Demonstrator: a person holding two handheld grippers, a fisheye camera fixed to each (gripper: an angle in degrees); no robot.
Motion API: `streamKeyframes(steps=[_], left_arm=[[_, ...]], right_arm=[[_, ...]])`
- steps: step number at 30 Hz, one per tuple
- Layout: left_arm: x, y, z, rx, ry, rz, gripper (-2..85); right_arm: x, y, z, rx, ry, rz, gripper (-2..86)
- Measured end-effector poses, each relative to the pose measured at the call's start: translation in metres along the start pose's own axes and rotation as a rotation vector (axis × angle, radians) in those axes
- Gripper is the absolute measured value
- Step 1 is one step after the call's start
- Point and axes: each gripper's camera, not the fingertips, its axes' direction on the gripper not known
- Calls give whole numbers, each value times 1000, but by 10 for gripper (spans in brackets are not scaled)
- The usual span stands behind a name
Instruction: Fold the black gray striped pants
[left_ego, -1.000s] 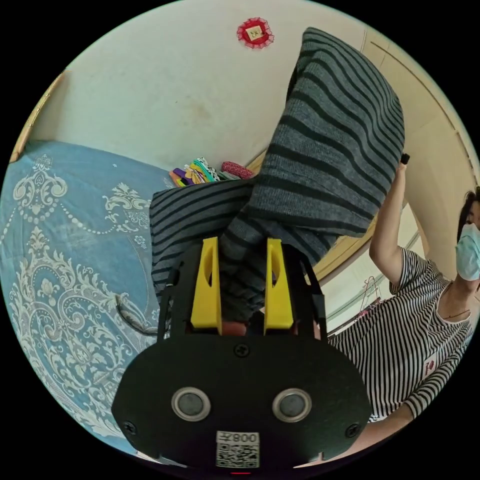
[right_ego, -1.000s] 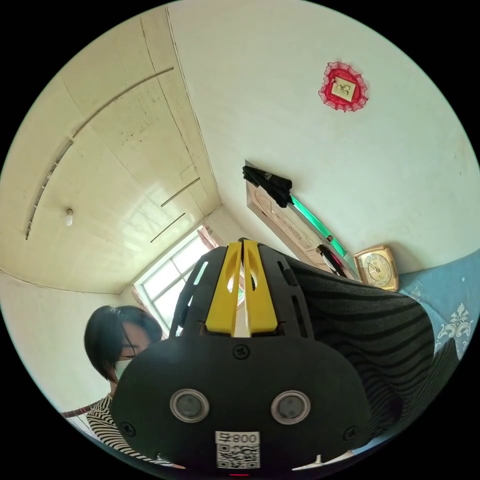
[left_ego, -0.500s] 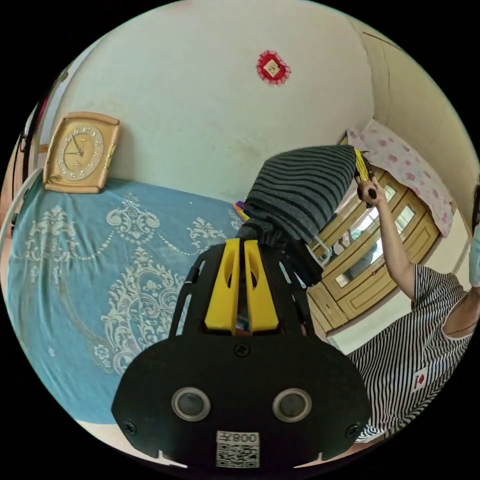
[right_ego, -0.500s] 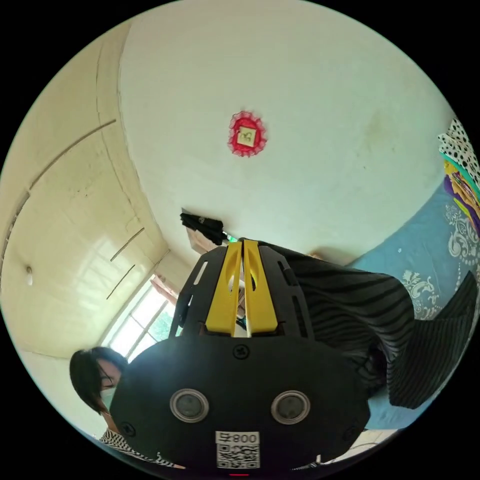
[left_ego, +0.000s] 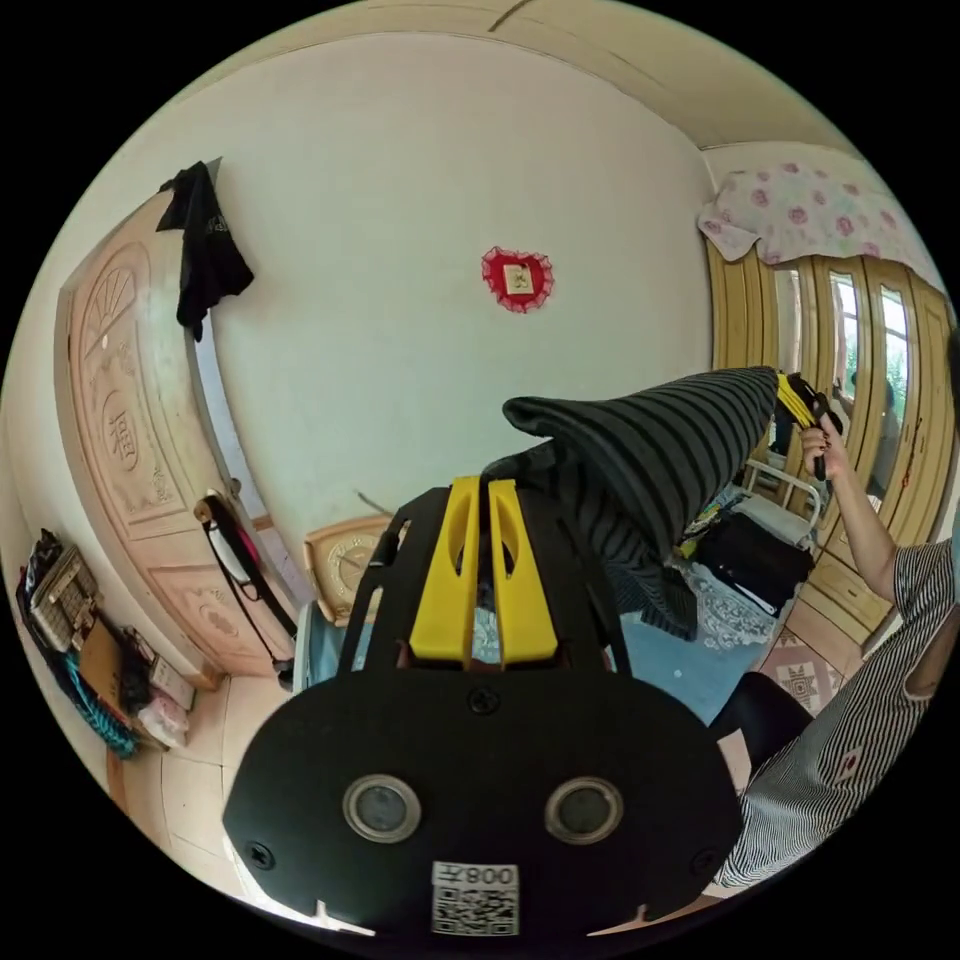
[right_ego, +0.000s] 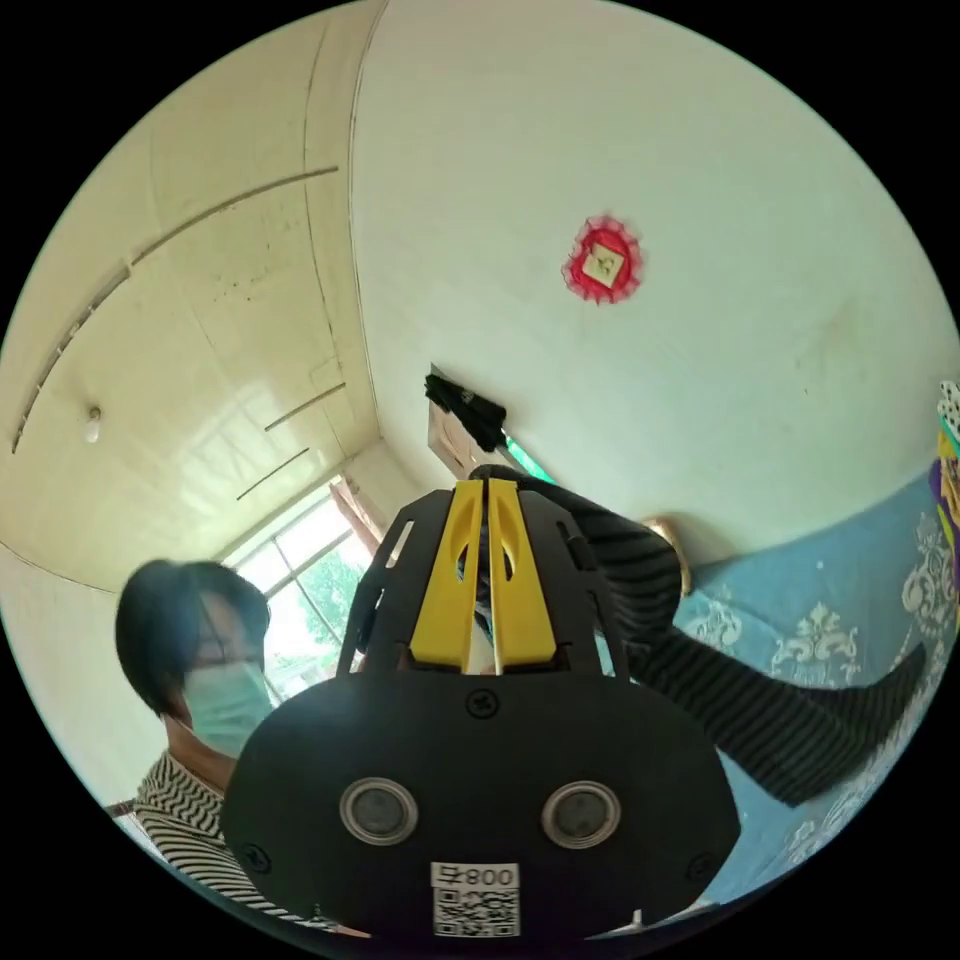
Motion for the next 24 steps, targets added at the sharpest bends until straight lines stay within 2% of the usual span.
streamKeyframes(steps=[3,4,7,8,9,11,12,15,20,24], left_arm=[[2,96,-13,-141,-26,-59,15],[1,121,-12,-180,-26,-88,15],[-3,273,23,-507,21,-297,15],[-3,343,39,-664,23,-438,13],[1,405,45,-749,37,-567,12],[13,475,40,-777,57,-754,15],[24,505,32,-708,95,-862,19],[57,547,31,-586,200,-993,51],[112,582,75,-616,366,-1116,115],[150,600,104,-672,339,-1189,118]], right_arm=[[41,109,11,-151,94,95,3],[71,163,17,-254,170,194,2],[152,309,13,-544,367,519,0],[178,357,-4,-605,443,651,0],[186,375,-14,-623,482,693,0],[194,409,-37,-703,624,749,0],[191,411,-37,-711,638,735,0],[183,405,-2,-855,696,592,0],[181,395,94,-933,537,405,-1],[167,416,152,-1049,442,307,-2]])
